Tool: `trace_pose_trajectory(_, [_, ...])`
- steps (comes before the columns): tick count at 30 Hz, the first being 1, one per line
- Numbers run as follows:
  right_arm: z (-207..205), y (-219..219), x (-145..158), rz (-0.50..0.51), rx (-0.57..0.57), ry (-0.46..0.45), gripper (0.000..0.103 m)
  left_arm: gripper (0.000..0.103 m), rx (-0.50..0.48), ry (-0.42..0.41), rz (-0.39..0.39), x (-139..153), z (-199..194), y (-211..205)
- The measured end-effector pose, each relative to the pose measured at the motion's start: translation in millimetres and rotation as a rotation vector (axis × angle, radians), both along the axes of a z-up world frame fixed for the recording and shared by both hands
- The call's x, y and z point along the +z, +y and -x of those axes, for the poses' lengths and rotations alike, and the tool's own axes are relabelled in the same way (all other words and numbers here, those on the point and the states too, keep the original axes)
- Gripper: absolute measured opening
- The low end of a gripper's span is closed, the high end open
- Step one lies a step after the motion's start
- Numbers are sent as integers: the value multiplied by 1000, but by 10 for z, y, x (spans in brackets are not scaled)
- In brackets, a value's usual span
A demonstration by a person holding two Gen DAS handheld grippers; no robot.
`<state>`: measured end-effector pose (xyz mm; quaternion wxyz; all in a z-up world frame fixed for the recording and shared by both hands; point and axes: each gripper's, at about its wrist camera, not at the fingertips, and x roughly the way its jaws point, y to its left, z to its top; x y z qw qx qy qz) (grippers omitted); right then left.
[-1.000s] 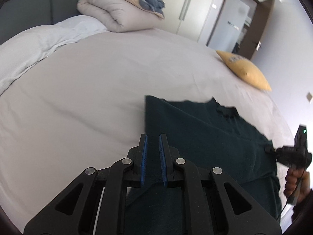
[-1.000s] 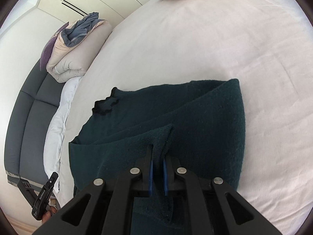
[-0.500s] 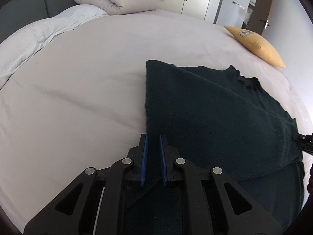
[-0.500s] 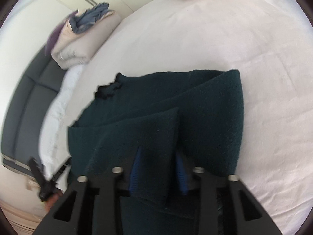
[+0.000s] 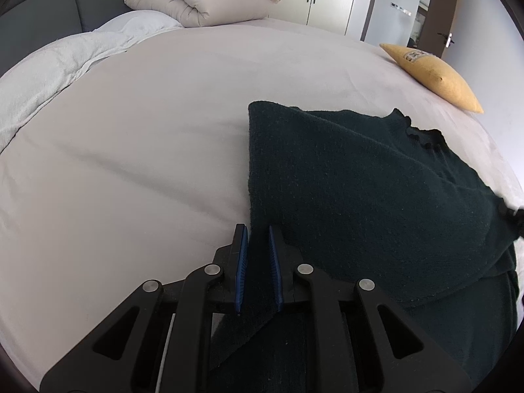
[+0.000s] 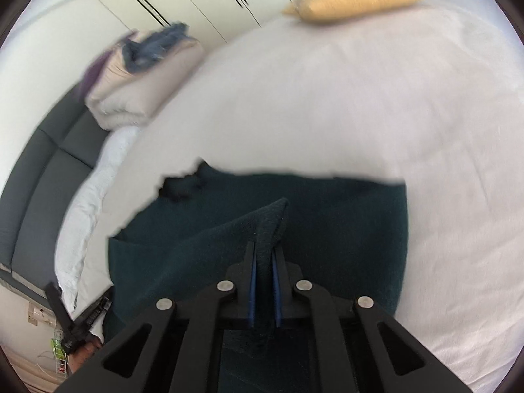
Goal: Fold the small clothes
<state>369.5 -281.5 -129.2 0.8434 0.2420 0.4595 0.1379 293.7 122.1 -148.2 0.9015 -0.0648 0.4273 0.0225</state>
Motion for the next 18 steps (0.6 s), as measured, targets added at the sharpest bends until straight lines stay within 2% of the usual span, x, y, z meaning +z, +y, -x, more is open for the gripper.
trace_pose_trajectory(1, [-3,-7,-104,14,-1,31,9,14,1,-2,-2,6,4,0])
trace_pose_trajectory(4, [38,-77,-196,-45,-23,22,7,14,12,-18,-10,97,39,-5])
trace_pose_trajectory(6, [46,-46,-152,-22,-21,16,9,14,4,-100,-24,297,129,-82])
trace_pose_trajectory(8, [55,6,-114,26,-8,4,10,14,-52,-152,-54,456,114,-271])
trace_pose_trajectory(10, [63,-3,-136,20,-23,9,11,15,-96,-136,-79,449,-7,-419])
trace_pose_trajectory(13, [83,-45,-156,-4,-22,13,13,14,-104,19,-100,90,-322,-475])
trace_pose_trajectory(14, [101,-65,-140,-2,-23,19,15,14,-105,19,-81,19,-346,-439])
trace_pose_trajectory(16, [181,-135,-46,24,-48,18,25,14,-106,4,-40,35,-332,-375])
trace_pose_trajectory(18, [307,-255,109,24,-97,-33,27,14,-113,1,-33,34,-320,-357])
